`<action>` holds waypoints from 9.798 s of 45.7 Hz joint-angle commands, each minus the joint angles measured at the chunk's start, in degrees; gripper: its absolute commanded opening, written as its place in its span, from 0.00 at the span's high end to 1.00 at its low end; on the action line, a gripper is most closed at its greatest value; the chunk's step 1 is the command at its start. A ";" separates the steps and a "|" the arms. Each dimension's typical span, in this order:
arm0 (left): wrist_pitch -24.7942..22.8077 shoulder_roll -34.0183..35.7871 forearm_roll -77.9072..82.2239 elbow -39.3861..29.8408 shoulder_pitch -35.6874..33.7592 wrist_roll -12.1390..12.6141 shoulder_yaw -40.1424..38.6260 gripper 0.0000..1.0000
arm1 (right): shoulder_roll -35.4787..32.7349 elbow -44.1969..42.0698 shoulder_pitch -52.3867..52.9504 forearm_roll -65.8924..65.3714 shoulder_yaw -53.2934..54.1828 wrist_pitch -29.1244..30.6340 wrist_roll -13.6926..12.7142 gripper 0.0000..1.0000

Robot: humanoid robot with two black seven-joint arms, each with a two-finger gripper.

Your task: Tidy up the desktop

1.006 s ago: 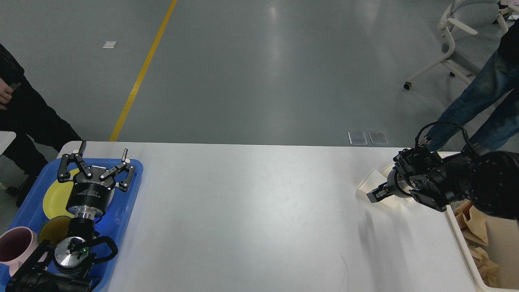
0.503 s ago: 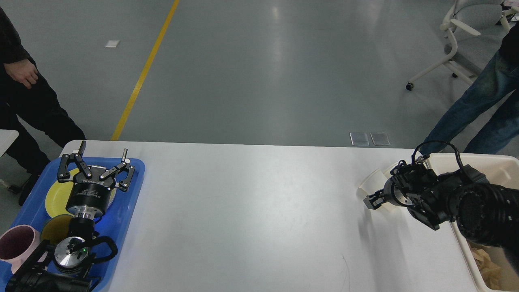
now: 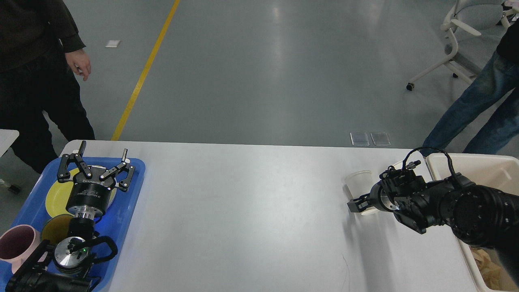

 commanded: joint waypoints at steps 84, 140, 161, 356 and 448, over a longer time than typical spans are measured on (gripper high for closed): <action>0.05 0.09 0.00 0.00 0.03 -0.08 0.00 0.04 | -16.64 67.59 92.96 46.28 -28.04 39.18 -10.38 1.00; -0.04 0.00 0.00 0.00 0.03 -0.08 0.00 0.04 | -19.82 -30.20 -29.98 47.59 13.26 0.95 -10.29 1.00; 0.05 0.00 0.00 0.00 0.03 -0.08 0.00 0.04 | -15.94 -33.75 -35.36 47.59 16.96 -0.02 -10.29 0.98; 0.05 0.00 0.00 0.00 0.03 -0.08 0.00 0.04 | -7.68 -13.53 -6.18 3.03 -4.75 -2.74 7.29 0.05; 0.05 0.00 0.00 0.00 0.03 -0.08 0.00 0.04 | -3.64 -20.30 -15.76 19.03 -6.51 -2.83 2.63 0.91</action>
